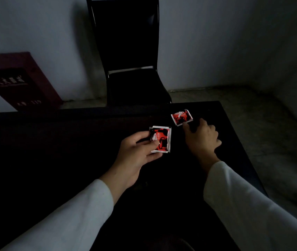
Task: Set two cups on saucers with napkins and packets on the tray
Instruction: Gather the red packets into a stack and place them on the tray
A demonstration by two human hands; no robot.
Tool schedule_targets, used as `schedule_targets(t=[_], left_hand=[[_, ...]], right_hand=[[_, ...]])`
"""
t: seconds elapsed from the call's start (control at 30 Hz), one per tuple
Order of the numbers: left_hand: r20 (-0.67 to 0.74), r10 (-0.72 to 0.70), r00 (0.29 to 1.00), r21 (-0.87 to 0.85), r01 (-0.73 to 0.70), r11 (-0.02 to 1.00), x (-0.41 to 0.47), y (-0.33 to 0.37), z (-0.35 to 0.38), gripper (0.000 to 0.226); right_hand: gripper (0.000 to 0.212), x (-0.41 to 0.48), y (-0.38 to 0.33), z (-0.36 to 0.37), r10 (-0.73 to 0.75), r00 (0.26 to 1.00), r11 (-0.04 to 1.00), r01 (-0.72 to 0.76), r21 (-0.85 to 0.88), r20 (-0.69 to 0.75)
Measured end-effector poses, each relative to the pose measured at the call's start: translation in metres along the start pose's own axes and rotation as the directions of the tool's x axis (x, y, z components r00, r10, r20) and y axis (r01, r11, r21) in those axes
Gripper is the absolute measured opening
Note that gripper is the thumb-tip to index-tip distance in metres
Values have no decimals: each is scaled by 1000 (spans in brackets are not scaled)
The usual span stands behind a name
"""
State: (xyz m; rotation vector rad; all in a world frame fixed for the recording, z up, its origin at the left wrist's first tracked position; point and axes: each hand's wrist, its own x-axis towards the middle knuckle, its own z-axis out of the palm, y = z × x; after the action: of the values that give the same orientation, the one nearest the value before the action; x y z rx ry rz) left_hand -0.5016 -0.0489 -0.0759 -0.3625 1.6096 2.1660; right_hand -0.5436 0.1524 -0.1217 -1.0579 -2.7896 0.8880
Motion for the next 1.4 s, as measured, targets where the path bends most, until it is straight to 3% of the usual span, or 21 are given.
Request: schedule_targets(t=[0.3,0.5,0.6,0.7,0.83,0.9,1.03,1.17,1.4], left_hand=[[-6,-13,1000,21,13,1000,11,7,-6,34],[-29,2,1000,48,-1,999,12,13,-11,36],[-36,5,999,49,-4,999,11,14,-9,37],[-27,9,1000,52,-8,999,7,14,-4,31],[-33,1,999,80,1,997,-2,14,4,27],[-29,-5,1000,60,7,998,-10,16,10,26],[36,-30,999,-4,30,1000,-27,26,25,21],[77,-42,996,-93,49,994,-51,40,42,19],[85,18,996,-125,-7,992,-103,62,63,21]], right_hand=[[72,17,-15,21,5,996,996,-14,-90,-94],[49,6,-11,24,-89,979,985,114,131,-184],[32,-1,-5,15,-71,977,885,155,440,-201],[20,-9,-2,-6,-57,994,738,106,667,-95],[20,-31,-2,-43,-223,972,466,41,884,73],[24,-43,1,-62,-322,941,451,59,890,101],[29,-63,5,-93,-453,888,528,191,828,84],[20,-80,6,-121,-575,817,526,334,782,38],[22,-118,-3,-159,-668,737,593,614,520,-108]])
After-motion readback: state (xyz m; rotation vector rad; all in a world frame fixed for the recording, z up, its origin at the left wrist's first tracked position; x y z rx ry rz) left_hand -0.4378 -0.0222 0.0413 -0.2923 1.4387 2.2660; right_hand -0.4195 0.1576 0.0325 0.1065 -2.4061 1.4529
